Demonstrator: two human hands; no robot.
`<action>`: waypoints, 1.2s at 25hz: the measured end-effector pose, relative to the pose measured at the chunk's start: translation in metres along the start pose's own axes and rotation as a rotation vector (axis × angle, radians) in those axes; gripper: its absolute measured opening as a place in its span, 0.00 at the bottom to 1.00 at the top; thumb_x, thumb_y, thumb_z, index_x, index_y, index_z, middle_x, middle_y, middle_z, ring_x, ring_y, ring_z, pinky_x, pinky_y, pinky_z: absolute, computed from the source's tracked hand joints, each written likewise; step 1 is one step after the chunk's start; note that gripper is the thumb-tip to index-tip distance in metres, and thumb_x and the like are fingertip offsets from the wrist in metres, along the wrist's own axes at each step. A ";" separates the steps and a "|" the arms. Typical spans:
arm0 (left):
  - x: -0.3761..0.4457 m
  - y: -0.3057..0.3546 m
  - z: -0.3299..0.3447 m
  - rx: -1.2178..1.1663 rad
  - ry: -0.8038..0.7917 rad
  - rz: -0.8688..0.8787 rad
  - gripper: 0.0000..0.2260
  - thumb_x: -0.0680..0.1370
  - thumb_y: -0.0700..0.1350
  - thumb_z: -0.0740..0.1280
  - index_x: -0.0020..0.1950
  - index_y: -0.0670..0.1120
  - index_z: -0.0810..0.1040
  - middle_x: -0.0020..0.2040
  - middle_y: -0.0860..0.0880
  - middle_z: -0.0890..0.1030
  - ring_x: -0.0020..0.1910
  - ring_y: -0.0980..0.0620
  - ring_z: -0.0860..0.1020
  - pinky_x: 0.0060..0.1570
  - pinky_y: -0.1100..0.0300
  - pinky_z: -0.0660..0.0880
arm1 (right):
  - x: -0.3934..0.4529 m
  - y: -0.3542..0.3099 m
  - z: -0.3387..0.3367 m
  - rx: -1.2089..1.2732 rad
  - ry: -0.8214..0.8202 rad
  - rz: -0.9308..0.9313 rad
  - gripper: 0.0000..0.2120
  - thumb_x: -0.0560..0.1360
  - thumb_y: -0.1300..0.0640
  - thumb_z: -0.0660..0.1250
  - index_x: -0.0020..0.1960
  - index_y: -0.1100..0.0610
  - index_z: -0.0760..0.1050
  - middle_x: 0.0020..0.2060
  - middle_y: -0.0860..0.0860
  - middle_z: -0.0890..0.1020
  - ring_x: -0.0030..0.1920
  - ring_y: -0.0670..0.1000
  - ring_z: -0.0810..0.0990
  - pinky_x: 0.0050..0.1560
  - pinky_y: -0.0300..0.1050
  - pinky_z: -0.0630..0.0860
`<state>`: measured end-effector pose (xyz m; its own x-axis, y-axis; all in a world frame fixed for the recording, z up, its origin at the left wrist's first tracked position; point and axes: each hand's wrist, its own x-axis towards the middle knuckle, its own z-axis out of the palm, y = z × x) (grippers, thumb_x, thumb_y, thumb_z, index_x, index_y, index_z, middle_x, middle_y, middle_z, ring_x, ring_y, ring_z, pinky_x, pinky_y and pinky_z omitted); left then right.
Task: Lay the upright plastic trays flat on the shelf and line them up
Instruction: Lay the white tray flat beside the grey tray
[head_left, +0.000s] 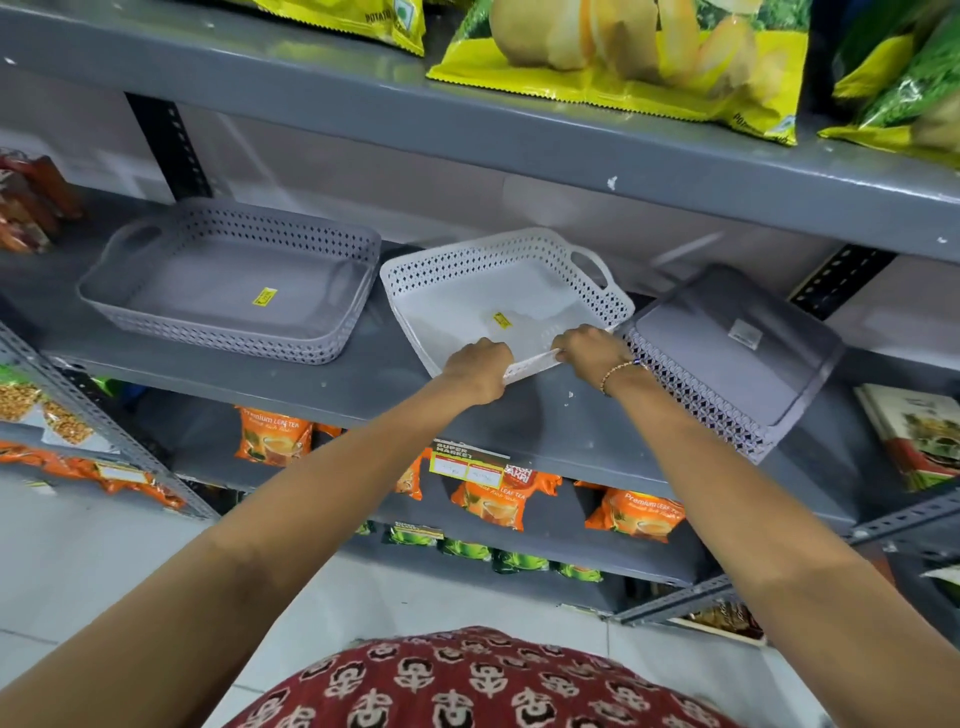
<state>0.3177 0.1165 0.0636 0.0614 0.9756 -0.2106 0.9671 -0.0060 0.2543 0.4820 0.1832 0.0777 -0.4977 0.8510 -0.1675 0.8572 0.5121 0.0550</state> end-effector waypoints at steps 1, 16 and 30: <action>-0.001 -0.009 -0.004 0.004 -0.009 0.006 0.16 0.76 0.38 0.64 0.64 0.42 0.75 0.61 0.38 0.75 0.60 0.38 0.75 0.55 0.50 0.74 | 0.000 -0.007 -0.001 -0.002 0.002 -0.004 0.09 0.78 0.63 0.59 0.53 0.61 0.76 0.52 0.61 0.81 0.56 0.60 0.77 0.52 0.50 0.74; -0.022 -0.127 -0.036 0.031 -0.133 0.186 0.10 0.77 0.35 0.62 0.55 0.42 0.80 0.52 0.39 0.78 0.53 0.39 0.76 0.50 0.49 0.75 | -0.011 -0.114 0.014 0.055 0.061 0.054 0.15 0.74 0.66 0.61 0.59 0.59 0.74 0.55 0.60 0.81 0.56 0.61 0.77 0.53 0.50 0.74; -0.014 -0.006 -0.042 -0.246 0.105 0.417 0.17 0.80 0.44 0.62 0.69 0.47 0.72 0.68 0.47 0.75 0.69 0.46 0.71 0.69 0.50 0.68 | -0.087 -0.032 -0.006 0.507 0.506 0.407 0.09 0.76 0.59 0.61 0.51 0.57 0.80 0.45 0.59 0.85 0.45 0.62 0.82 0.46 0.52 0.80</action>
<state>0.3006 0.1119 0.1052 0.3930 0.9182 0.0494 0.7780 -0.3607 0.5145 0.4971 0.0933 0.0965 -0.0305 0.9702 0.2405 0.8789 0.1407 -0.4558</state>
